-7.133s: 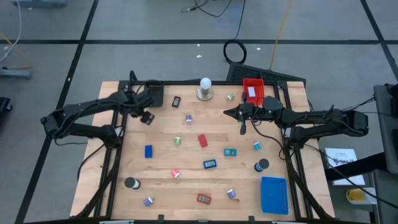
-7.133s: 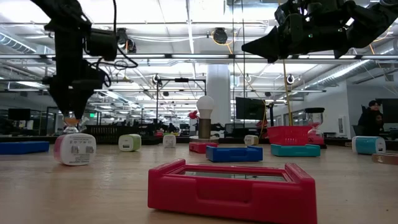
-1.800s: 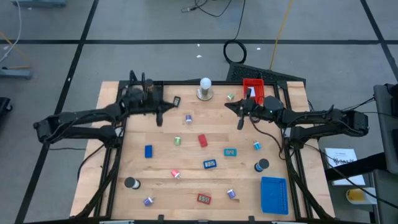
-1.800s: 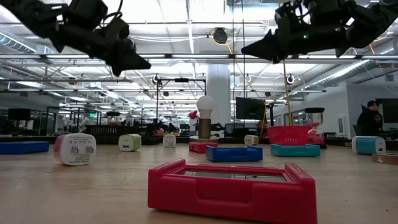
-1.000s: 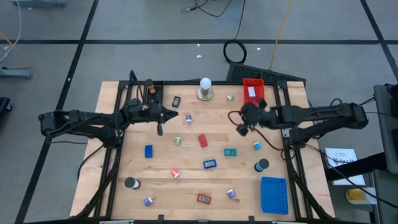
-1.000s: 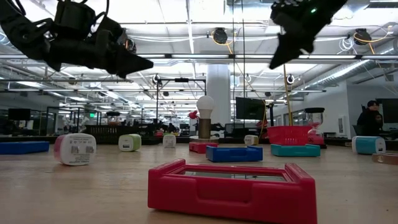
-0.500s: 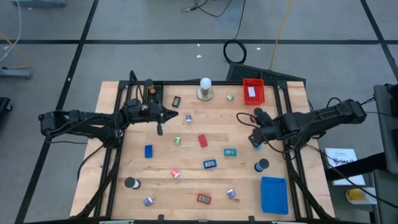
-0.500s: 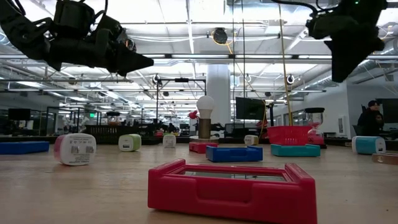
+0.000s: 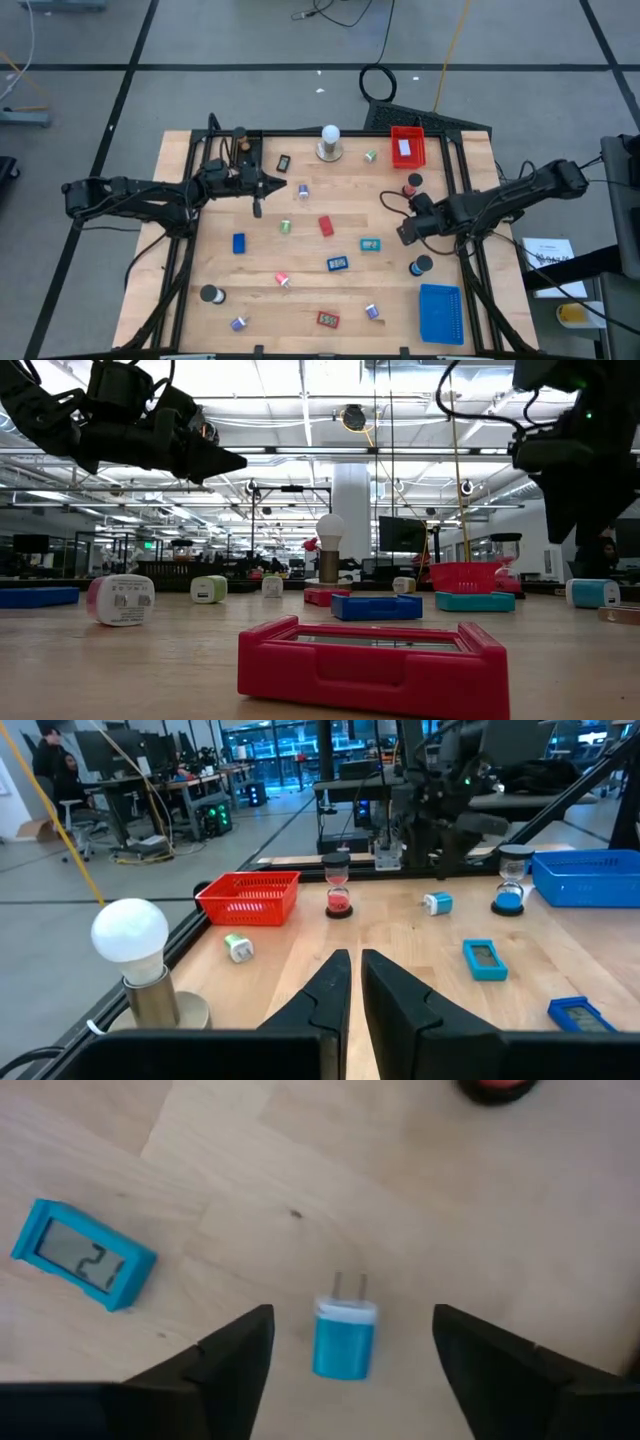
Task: Pick & Place Office items
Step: Put the light blue charger adapter into the blue bin
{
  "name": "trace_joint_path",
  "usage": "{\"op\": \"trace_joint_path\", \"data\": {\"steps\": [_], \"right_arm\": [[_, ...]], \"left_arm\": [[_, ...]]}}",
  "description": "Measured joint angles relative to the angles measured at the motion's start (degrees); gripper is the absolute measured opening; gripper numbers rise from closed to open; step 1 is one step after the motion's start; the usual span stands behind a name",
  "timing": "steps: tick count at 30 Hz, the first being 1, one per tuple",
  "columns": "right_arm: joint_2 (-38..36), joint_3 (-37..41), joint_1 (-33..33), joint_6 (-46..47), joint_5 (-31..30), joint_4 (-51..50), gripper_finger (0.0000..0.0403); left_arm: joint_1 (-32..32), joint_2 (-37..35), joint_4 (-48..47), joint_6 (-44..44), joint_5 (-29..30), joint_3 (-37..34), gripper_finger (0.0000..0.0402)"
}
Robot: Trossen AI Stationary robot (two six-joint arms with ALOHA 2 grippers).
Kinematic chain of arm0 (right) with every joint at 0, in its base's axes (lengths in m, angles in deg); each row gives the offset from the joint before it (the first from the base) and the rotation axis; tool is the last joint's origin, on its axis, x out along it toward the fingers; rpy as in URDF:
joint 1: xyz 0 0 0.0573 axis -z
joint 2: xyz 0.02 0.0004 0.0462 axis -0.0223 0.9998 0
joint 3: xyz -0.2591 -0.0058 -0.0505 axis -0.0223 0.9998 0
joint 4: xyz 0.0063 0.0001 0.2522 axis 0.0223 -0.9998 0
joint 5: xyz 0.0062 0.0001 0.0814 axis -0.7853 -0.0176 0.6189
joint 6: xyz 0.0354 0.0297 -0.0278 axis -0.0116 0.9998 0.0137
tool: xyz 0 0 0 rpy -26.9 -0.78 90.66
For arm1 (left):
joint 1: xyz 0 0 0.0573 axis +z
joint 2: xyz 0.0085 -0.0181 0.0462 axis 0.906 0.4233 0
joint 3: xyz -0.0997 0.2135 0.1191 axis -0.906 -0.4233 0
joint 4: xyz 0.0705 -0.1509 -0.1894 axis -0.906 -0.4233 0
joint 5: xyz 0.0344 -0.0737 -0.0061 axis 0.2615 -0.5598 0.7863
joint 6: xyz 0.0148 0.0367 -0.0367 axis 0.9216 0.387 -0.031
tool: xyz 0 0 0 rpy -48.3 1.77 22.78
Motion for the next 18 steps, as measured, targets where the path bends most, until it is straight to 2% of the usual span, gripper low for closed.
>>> {"op": "trace_joint_path", "data": {"steps": [6, 13, 18], "right_arm": [[2.5, 3.7, 0.1, 0.2, 0.0, 1.9, 0.0279], [7.1, 6.4, 0.3, -0.6, 2.4, 10.1, 0.0261], [9.8, 6.7, 1.4, -2.7, 3.2, 11.1, 0.0234]], "left_arm": [[0.0, 0.0, 0.0, 0.0, 0.0, 0.0, 0.0037], [0.0, 0.0, 0.0, 0.0, 0.0, 0.0, 0.0037], [0.0, 0.0, 0.0, 0.2, 0.0, 0.0, 0.0037]]}}
